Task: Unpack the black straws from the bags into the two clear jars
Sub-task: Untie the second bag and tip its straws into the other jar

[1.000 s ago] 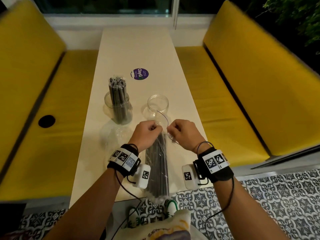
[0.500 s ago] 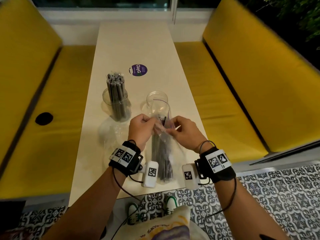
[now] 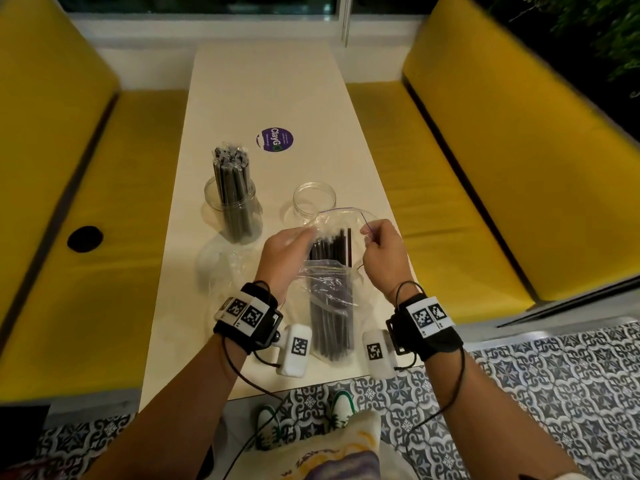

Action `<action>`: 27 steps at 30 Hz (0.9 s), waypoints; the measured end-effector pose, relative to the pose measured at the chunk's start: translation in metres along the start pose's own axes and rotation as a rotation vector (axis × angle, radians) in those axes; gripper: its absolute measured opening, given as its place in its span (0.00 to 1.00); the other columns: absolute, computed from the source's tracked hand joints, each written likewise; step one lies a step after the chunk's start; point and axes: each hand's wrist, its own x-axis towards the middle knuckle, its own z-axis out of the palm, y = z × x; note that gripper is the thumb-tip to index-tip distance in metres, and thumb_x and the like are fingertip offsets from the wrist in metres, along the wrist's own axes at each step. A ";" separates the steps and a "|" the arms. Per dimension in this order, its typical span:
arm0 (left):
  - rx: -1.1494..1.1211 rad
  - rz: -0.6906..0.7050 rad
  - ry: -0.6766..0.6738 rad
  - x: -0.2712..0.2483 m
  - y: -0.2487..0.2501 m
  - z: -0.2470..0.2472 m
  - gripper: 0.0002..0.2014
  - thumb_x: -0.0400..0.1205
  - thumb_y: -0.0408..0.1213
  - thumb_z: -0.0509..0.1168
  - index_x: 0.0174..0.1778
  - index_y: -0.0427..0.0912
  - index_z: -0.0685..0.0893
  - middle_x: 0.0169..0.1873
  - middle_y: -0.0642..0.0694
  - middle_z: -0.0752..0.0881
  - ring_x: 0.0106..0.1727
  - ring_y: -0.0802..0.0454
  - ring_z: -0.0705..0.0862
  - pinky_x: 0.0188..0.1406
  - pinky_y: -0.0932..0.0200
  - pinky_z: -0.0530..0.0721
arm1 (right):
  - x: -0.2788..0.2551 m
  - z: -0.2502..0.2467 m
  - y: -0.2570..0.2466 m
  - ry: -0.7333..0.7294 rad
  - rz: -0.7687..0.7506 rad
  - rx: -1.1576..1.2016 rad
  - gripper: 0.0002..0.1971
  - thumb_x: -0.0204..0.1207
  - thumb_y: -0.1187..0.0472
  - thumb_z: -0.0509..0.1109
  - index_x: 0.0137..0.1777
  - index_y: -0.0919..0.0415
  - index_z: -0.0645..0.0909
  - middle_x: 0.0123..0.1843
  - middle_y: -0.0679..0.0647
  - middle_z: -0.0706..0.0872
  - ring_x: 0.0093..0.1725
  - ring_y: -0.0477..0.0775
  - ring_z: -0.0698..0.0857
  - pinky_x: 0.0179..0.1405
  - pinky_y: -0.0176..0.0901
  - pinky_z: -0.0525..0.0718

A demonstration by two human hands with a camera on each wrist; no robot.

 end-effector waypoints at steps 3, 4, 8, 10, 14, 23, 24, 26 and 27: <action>0.056 -0.014 -0.006 0.003 0.000 -0.009 0.22 0.88 0.50 0.71 0.75 0.44 0.85 0.66 0.50 0.89 0.60 0.55 0.87 0.56 0.54 0.87 | 0.008 -0.016 0.004 0.087 -0.048 -0.063 0.22 0.78 0.82 0.53 0.58 0.56 0.73 0.49 0.52 0.82 0.46 0.48 0.81 0.44 0.31 0.77; 0.069 -0.034 -0.031 0.005 -0.002 -0.010 0.22 0.87 0.51 0.71 0.75 0.45 0.85 0.62 0.52 0.89 0.57 0.57 0.86 0.48 0.58 0.85 | 0.011 -0.018 0.006 0.108 -0.023 -0.035 0.22 0.78 0.83 0.52 0.59 0.56 0.72 0.49 0.52 0.83 0.46 0.47 0.81 0.49 0.35 0.77; 0.099 -0.077 0.038 0.012 -0.007 -0.007 0.13 0.88 0.58 0.68 0.57 0.55 0.89 0.45 0.55 0.84 0.51 0.52 0.84 0.48 0.54 0.83 | 0.009 -0.012 0.004 -0.017 0.072 0.262 0.14 0.85 0.65 0.71 0.65 0.55 0.72 0.58 0.57 0.88 0.45 0.53 0.90 0.57 0.60 0.90; 0.050 -0.106 0.107 0.017 -0.010 -0.006 0.17 0.91 0.57 0.65 0.62 0.49 0.90 0.45 0.55 0.82 0.51 0.50 0.82 0.57 0.51 0.81 | 0.000 -0.011 0.001 -0.139 0.043 0.385 0.25 0.81 0.52 0.76 0.72 0.56 0.71 0.68 0.57 0.89 0.59 0.57 0.92 0.68 0.58 0.88; -0.060 -0.158 0.172 0.026 -0.016 -0.006 0.17 0.93 0.54 0.62 0.63 0.47 0.91 0.53 0.53 0.87 0.62 0.46 0.85 0.64 0.47 0.80 | -0.024 -0.008 0.000 -0.323 -0.067 0.153 0.47 0.72 0.35 0.76 0.88 0.45 0.59 0.87 0.40 0.71 0.84 0.41 0.71 0.81 0.45 0.72; -0.148 -0.238 0.056 0.029 -0.012 -0.002 0.22 0.75 0.61 0.75 0.56 0.48 0.91 0.59 0.45 0.94 0.63 0.42 0.91 0.69 0.35 0.86 | -0.036 0.014 0.012 -0.269 -0.089 -0.076 0.54 0.69 0.41 0.85 0.88 0.50 0.57 0.82 0.49 0.75 0.78 0.51 0.78 0.81 0.56 0.78; -0.126 -0.231 0.063 0.031 -0.013 -0.003 0.21 0.76 0.62 0.76 0.51 0.48 0.91 0.53 0.47 0.94 0.57 0.45 0.92 0.65 0.40 0.87 | -0.036 0.014 0.012 -0.265 -0.091 -0.069 0.55 0.69 0.42 0.85 0.89 0.49 0.55 0.84 0.51 0.74 0.78 0.51 0.78 0.81 0.56 0.78; -0.119 -0.245 0.097 0.036 -0.013 -0.004 0.13 0.84 0.48 0.73 0.40 0.44 0.86 0.37 0.47 0.90 0.36 0.50 0.91 0.49 0.52 0.86 | -0.038 0.012 0.009 -0.271 -0.107 -0.021 0.56 0.70 0.46 0.86 0.90 0.43 0.51 0.85 0.54 0.73 0.77 0.49 0.78 0.79 0.52 0.77; -0.093 -0.255 0.106 0.035 -0.011 -0.003 0.10 0.86 0.42 0.71 0.40 0.42 0.85 0.35 0.46 0.87 0.30 0.51 0.88 0.42 0.55 0.84 | -0.038 0.011 0.009 -0.281 -0.124 0.000 0.57 0.70 0.46 0.85 0.90 0.39 0.49 0.85 0.55 0.73 0.78 0.50 0.77 0.78 0.52 0.78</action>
